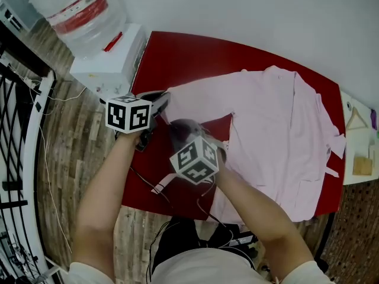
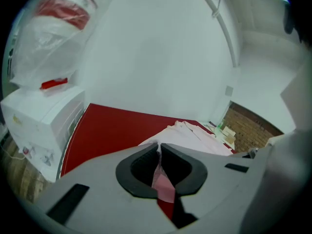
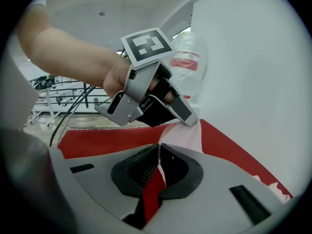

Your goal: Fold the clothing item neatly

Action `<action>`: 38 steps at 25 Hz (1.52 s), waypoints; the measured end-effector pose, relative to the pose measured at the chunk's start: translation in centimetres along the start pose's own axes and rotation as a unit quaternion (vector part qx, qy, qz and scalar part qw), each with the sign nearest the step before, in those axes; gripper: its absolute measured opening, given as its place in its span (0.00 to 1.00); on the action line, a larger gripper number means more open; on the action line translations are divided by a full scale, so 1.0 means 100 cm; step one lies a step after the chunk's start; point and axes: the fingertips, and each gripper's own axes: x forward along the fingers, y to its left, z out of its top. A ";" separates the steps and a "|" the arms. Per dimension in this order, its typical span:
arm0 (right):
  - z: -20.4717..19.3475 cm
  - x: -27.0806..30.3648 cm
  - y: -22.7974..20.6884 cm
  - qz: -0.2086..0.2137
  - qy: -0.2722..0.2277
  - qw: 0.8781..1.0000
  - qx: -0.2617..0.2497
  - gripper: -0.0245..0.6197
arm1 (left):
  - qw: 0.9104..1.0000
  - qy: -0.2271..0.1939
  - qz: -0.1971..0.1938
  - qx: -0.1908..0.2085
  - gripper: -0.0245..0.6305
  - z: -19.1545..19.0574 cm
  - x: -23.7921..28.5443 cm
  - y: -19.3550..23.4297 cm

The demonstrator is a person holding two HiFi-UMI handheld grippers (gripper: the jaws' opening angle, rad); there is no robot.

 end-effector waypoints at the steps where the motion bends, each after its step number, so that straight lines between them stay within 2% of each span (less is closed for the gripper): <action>1: 0.001 -0.009 -0.007 -0.006 -0.007 1.000 0.006 0.08 | 1.000 -0.002 0.003 0.015 0.06 0.007 0.003 -0.009; 5: -0.005 -0.044 -0.033 -0.020 -0.024 0.999 0.020 0.08 | 0.999 -0.010 0.007 0.048 0.07 0.029 0.018 -0.050; 13: -0.030 -0.101 -0.075 -0.039 -0.043 0.997 0.049 0.08 | 0.997 -0.009 -0.003 0.077 0.07 0.053 0.058 -0.120; 23: -0.060 -0.162 -0.123 -0.077 -0.065 0.990 0.101 0.08 | 0.992 -0.008 -0.039 0.122 0.06 0.077 0.105 -0.202; 29: -0.082 -0.197 -0.150 -0.099 -0.076 0.983 0.136 0.08 | 0.988 0.006 -0.063 0.144 0.06 0.082 0.140 -0.250; 38: -0.135 -0.244 -0.183 -0.120 -0.073 0.975 0.174 0.08 | 0.981 0.034 -0.090 0.166 0.06 0.071 0.196 -0.313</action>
